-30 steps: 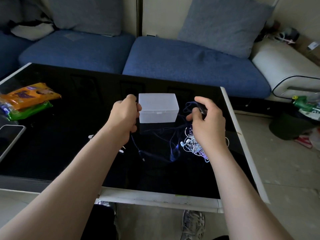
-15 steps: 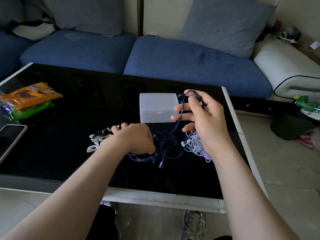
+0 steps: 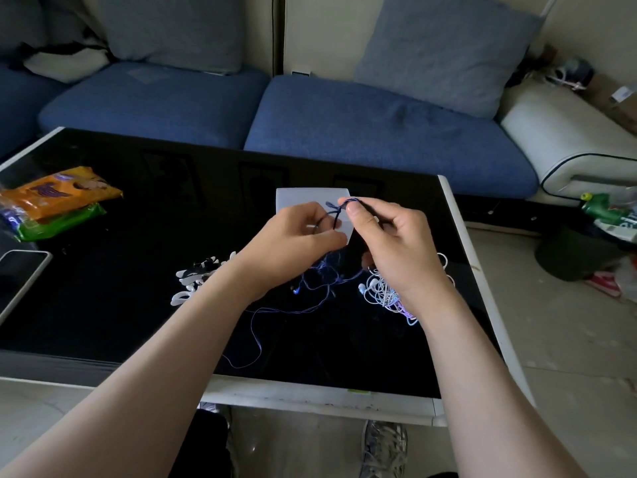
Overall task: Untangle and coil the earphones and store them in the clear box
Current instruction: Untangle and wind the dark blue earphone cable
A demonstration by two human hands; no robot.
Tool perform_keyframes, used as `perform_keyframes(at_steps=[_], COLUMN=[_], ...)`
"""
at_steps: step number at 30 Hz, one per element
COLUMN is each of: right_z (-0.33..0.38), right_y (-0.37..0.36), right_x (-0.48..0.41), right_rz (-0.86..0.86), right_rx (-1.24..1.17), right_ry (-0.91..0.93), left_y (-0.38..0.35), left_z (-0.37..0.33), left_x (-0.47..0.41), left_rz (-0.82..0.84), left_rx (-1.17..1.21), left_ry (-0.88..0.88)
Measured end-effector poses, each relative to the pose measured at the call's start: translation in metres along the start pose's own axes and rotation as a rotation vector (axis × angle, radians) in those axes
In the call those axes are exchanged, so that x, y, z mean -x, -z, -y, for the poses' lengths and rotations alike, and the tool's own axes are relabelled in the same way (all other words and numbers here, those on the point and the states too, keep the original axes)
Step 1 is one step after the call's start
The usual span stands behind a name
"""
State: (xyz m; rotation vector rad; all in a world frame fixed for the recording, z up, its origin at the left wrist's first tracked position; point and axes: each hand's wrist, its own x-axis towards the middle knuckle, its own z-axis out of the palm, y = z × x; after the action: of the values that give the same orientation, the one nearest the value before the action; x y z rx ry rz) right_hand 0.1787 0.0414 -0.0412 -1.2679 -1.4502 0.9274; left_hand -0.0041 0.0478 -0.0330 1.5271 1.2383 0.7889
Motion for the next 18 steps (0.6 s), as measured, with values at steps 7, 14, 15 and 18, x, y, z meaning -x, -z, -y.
perform_keyframes(at_steps=[7,14,15,18], right_z=[0.012,-0.011,-0.012,-0.001], right_y=[0.001,0.019,0.021,0.023], right_x=[0.006,0.013,0.012,0.007], right_rz=[0.077,-0.094,-0.120,-0.276], right_rx=[-0.030,0.340,0.194,-0.555], right_ry=[-0.043,-0.468,-0.530,-0.663], left_y=[-0.006,0.008,0.009,0.012], left_z=[-0.004,-0.012,-0.012,-0.009], left_x=[0.003,0.001,0.001,-0.001], left_rz=[-0.136,-0.537,-0.547,-0.543], left_rx=[-0.140,0.196,0.256,0.372], left_ry=[0.066,0.286,0.293,0.267])
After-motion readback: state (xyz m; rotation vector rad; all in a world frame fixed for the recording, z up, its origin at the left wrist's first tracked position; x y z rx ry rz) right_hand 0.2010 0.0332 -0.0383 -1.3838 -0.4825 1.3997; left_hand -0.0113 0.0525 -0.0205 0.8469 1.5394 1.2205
